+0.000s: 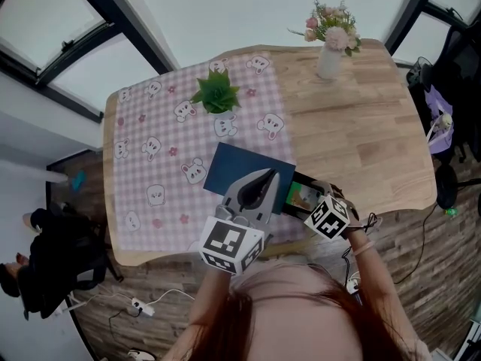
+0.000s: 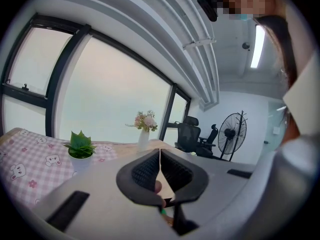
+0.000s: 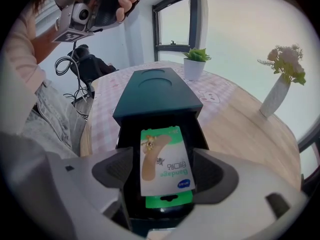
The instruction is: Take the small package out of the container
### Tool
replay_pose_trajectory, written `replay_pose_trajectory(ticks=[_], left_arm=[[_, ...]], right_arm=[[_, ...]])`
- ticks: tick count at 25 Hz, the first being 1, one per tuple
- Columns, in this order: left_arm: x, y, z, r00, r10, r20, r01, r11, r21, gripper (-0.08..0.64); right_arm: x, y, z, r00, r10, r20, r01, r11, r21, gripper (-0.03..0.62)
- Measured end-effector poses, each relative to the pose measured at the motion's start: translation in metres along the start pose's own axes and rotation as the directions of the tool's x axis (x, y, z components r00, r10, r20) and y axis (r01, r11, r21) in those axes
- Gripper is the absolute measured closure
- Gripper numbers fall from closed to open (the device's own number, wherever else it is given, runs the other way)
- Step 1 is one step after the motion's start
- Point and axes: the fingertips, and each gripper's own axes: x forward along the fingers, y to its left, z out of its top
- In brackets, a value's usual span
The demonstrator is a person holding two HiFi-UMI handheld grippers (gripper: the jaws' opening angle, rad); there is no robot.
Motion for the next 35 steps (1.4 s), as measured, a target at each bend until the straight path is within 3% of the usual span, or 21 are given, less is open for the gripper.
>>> replay_pose_trajectory(ticks=[11,18,19,21,27,35], left_arm=[[0.008,0.006,-0.007,1.0,-0.002,-0.022,0.002,1.0,-0.006,0.548],[0.007,0.008,-0.006,1.0,0.006,-0.022,-0.006,1.0,-0.004,0.548],[0.007,0.007,-0.007,1.0,0.007,-0.023,-0.007,1.0,-0.004,0.548],[0.006,0.006,-0.008,1.0,0.008,-0.026,-0.008,1.0,-0.002,0.548],[0.003,0.004,-0.008,1.0,0.013,-0.021,-0.012,1.0,0.002,0.548],[-0.004,-0.002,-0.008,1.0,0.018,-0.01,-0.018,1.0,0.008,0.548]], right_arm=[[0.016,0.0,-0.005,0.997,0.046,-0.059,-0.047,0.999,-0.016,0.215],[0.019,-0.001,-0.008,0.996,0.03,-0.089,-0.034,0.998,-0.046,0.215],[0.019,-0.001,-0.009,0.995,0.023,-0.095,-0.028,0.998,-0.053,0.249],[0.019,-0.002,-0.009,0.995,0.019,-0.101,-0.026,0.997,-0.066,0.245],[0.017,-0.001,-0.01,0.996,0.016,-0.087,-0.024,0.995,-0.095,0.25],[0.01,0.002,-0.007,0.999,-0.001,-0.04,-0.001,0.998,-0.059,0.255]])
